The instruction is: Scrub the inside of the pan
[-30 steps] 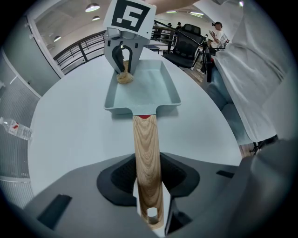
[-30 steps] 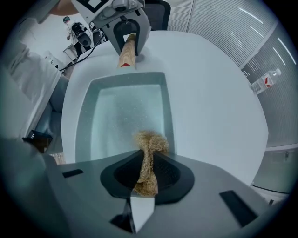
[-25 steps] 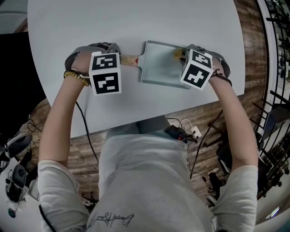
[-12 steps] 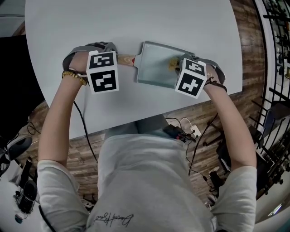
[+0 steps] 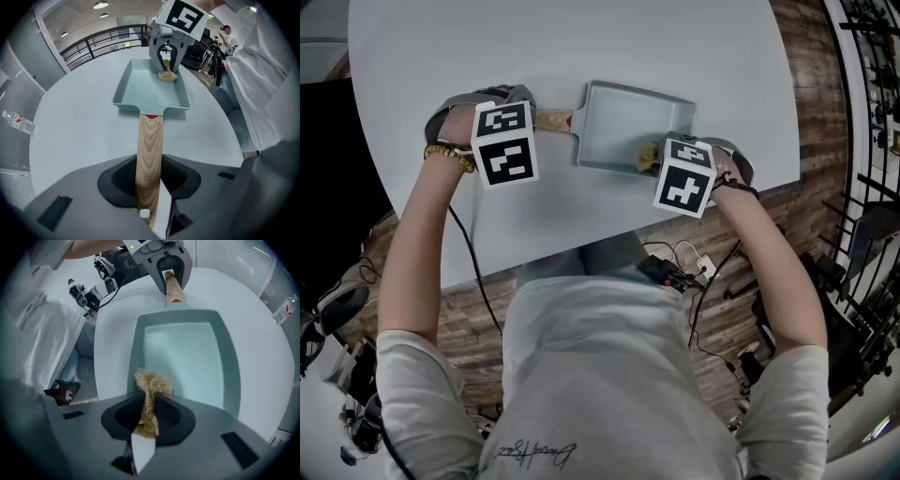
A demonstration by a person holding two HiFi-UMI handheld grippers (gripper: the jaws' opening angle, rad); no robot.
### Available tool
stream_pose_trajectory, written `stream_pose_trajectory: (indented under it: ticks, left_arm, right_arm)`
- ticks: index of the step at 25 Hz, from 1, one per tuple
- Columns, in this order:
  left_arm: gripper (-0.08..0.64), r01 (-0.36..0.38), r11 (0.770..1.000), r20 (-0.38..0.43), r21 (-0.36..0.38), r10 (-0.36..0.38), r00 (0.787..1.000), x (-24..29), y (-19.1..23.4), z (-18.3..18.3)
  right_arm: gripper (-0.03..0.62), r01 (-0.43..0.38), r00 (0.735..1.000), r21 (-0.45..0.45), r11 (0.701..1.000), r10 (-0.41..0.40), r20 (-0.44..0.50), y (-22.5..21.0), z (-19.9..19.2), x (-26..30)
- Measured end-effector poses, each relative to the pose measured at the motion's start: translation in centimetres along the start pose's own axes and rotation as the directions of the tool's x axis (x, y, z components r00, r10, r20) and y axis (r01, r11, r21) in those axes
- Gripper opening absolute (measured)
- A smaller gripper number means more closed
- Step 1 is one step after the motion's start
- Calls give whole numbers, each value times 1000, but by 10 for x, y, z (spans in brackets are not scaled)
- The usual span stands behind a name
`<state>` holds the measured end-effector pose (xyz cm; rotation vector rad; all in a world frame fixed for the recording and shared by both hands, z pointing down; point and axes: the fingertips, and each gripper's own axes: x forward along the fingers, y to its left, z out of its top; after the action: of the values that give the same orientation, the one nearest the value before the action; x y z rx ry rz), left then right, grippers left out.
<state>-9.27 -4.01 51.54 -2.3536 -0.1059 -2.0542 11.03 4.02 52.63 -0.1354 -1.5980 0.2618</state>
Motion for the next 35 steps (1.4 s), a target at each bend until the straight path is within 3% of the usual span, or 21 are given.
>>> stream_pose_trajectory:
  ticks: [8, 21, 35]
  left_arm:
    - [137, -8, 1000, -5, 14, 8, 1000, -1, 2, 2]
    - [161, -7, 999, -19, 51, 8, 1000, 3, 0, 6]
    - [179, -18, 998, 34, 60, 16, 999, -19, -1, 19]
  right_arm:
    - [75, -14, 1000, 24, 1000, 13, 19, -1, 0, -2]
    - [75, 45, 998, 52, 998, -47, 39, -1, -1, -2]
    - [75, 96, 985, 139, 986, -114, 128, -5, 3, -5]
